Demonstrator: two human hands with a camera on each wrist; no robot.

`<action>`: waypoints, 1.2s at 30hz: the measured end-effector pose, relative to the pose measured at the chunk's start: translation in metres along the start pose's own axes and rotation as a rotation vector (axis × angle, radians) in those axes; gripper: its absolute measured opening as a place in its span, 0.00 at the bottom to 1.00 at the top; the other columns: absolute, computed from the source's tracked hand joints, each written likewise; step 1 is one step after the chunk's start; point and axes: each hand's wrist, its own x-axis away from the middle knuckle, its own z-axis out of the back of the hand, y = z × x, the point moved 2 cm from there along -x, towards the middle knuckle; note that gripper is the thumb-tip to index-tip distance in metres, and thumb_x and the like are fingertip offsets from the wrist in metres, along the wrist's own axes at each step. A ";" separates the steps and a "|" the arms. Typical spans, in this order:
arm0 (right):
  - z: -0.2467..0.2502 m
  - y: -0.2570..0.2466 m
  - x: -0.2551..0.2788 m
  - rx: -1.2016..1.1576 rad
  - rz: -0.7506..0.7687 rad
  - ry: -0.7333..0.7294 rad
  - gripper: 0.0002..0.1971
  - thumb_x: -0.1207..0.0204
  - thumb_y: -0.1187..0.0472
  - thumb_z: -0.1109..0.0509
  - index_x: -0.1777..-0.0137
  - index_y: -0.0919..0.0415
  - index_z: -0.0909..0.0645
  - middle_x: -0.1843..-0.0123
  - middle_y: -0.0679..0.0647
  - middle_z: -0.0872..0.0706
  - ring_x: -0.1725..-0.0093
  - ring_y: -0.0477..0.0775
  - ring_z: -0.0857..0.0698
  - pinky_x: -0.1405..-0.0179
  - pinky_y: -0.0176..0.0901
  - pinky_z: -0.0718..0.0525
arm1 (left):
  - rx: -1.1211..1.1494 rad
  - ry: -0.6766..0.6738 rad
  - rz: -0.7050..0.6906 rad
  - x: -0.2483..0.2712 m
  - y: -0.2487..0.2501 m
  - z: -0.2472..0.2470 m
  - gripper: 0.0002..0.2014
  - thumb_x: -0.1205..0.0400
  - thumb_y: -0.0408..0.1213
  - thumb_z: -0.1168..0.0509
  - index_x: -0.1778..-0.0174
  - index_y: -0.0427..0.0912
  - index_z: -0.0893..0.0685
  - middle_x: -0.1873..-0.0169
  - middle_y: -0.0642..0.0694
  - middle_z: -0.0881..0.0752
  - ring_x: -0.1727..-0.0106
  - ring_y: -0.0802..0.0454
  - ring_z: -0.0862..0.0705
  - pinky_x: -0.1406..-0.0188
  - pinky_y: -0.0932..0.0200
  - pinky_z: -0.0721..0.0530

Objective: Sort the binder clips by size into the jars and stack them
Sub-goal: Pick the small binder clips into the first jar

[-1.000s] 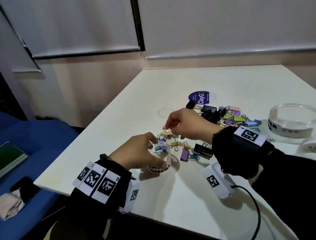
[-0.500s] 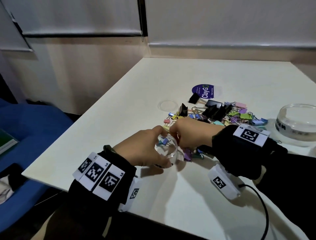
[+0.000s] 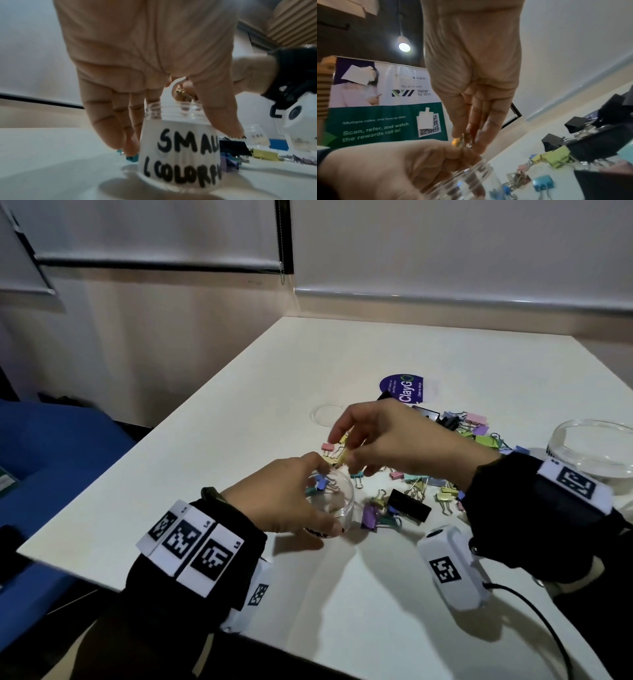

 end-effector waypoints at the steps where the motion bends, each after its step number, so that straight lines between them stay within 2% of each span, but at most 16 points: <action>1: -0.003 0.000 0.000 0.017 0.011 -0.018 0.12 0.28 0.74 0.27 0.46 0.63 0.16 0.61 0.60 0.12 0.72 0.41 0.16 0.78 0.30 0.20 | 0.004 0.002 0.003 -0.001 0.001 -0.001 0.38 0.36 0.52 0.19 0.32 0.56 0.28 0.46 0.57 0.20 0.56 0.65 0.23 0.64 0.71 0.27; 3: -0.004 0.005 -0.004 0.109 0.035 0.053 0.11 0.28 0.70 0.26 0.47 0.59 0.16 0.60 0.55 0.11 0.73 0.39 0.18 0.79 0.28 0.24 | 0.017 0.002 0.013 -0.003 0.001 -0.002 0.38 0.37 0.52 0.19 0.32 0.55 0.28 0.44 0.56 0.19 0.53 0.61 0.20 0.61 0.67 0.25; 5: 0.001 0.015 -0.006 0.290 0.036 0.106 0.11 0.28 0.71 0.28 0.50 0.56 0.16 0.59 0.52 0.12 0.67 0.44 0.17 0.75 0.29 0.23 | 0.027 0.002 0.020 -0.002 0.000 -0.002 0.38 0.38 0.52 0.18 0.33 0.56 0.27 0.43 0.56 0.18 0.51 0.60 0.19 0.57 0.64 0.23; 7: 0.002 0.025 -0.003 0.565 -0.032 -0.022 0.12 0.30 0.69 0.27 0.51 0.53 0.17 0.56 0.49 0.15 0.57 0.49 0.16 0.67 0.33 0.20 | 0.036 0.004 0.024 -0.001 -0.001 -0.003 0.38 0.38 0.52 0.18 0.34 0.58 0.27 0.43 0.57 0.18 0.51 0.62 0.19 0.56 0.64 0.21; 9: -0.002 0.035 0.004 0.771 -0.133 -0.207 0.19 0.36 0.63 0.20 0.47 0.50 0.19 0.49 0.48 0.17 0.51 0.52 0.18 0.58 0.43 0.17 | 0.037 0.003 0.025 -0.001 0.000 -0.003 0.37 0.38 0.52 0.18 0.35 0.59 0.27 0.44 0.56 0.18 0.51 0.61 0.18 0.53 0.62 0.19; 10: -0.005 0.038 0.007 0.831 -0.166 -0.263 0.23 0.39 0.61 0.17 0.45 0.50 0.19 0.47 0.49 0.18 0.49 0.53 0.18 0.56 0.46 0.17 | 0.031 0.002 0.023 -0.002 0.001 -0.003 0.37 0.38 0.53 0.18 0.35 0.59 0.28 0.44 0.56 0.18 0.50 0.60 0.18 0.51 0.61 0.19; 12: -0.006 0.041 0.011 0.886 -0.163 -0.279 0.26 0.42 0.60 0.16 0.43 0.50 0.20 0.47 0.50 0.19 0.50 0.53 0.19 0.57 0.48 0.16 | 0.014 -0.007 0.019 -0.002 0.004 -0.003 0.38 0.38 0.53 0.18 0.33 0.58 0.28 0.44 0.55 0.17 0.48 0.57 0.17 0.48 0.58 0.17; 18: -0.011 0.041 0.007 0.937 -0.041 -0.240 0.18 0.38 0.69 0.26 0.50 0.52 0.20 0.61 0.47 0.21 0.55 0.55 0.18 0.62 0.50 0.14 | 0.003 -0.029 0.017 -0.002 0.004 -0.004 0.39 0.38 0.53 0.18 0.33 0.59 0.28 0.45 0.54 0.16 0.48 0.55 0.17 0.45 0.54 0.17; 21: -0.014 0.040 0.003 0.968 -0.005 -0.237 0.13 0.36 0.69 0.29 0.54 0.53 0.23 0.65 0.46 0.26 0.57 0.55 0.21 0.71 0.42 0.25 | 0.011 -0.028 0.019 -0.002 0.003 -0.004 0.39 0.39 0.53 0.18 0.34 0.60 0.28 0.45 0.55 0.16 0.48 0.55 0.16 0.44 0.53 0.16; 23: -0.014 0.040 0.003 0.962 0.012 -0.227 0.11 0.35 0.68 0.30 0.53 0.58 0.21 0.65 0.48 0.25 0.58 0.56 0.21 0.71 0.42 0.27 | 0.009 -0.028 0.016 -0.002 0.003 -0.004 0.38 0.39 0.54 0.18 0.34 0.60 0.28 0.45 0.54 0.15 0.47 0.55 0.16 0.44 0.52 0.16; 26: -0.011 0.041 0.002 0.917 0.010 -0.222 0.11 0.34 0.67 0.28 0.52 0.60 0.19 0.61 0.51 0.22 0.57 0.55 0.22 0.64 0.46 0.23 | 0.007 -0.036 0.015 -0.003 0.002 -0.004 0.38 0.39 0.54 0.18 0.35 0.60 0.28 0.45 0.54 0.15 0.48 0.55 0.16 0.44 0.52 0.16; 30: -0.005 0.045 0.001 0.793 -0.016 -0.207 0.11 0.32 0.59 0.23 0.62 0.51 0.24 0.64 0.45 0.23 0.61 0.50 0.24 0.67 0.43 0.26 | 0.027 -0.038 0.015 -0.004 0.003 -0.004 0.38 0.39 0.53 0.17 0.34 0.60 0.28 0.45 0.54 0.15 0.49 0.55 0.15 0.44 0.51 0.15; 33: 0.001 0.045 0.002 0.671 -0.017 -0.140 0.06 0.30 0.58 0.23 0.59 0.53 0.19 0.65 0.46 0.19 0.63 0.46 0.22 0.69 0.38 0.27 | -0.001 -0.035 0.014 -0.005 0.005 -0.005 0.38 0.38 0.54 0.18 0.33 0.60 0.29 0.43 0.51 0.17 0.48 0.54 0.16 0.42 0.52 0.17; 36: 0.017 0.043 0.002 0.509 -0.079 -0.040 0.05 0.28 0.61 0.23 0.55 0.60 0.15 0.64 0.46 0.14 0.63 0.46 0.16 0.66 0.39 0.19 | -0.010 -0.034 0.008 -0.005 0.006 -0.005 0.38 0.36 0.54 0.19 0.32 0.60 0.29 0.42 0.51 0.17 0.48 0.54 0.17 0.43 0.55 0.18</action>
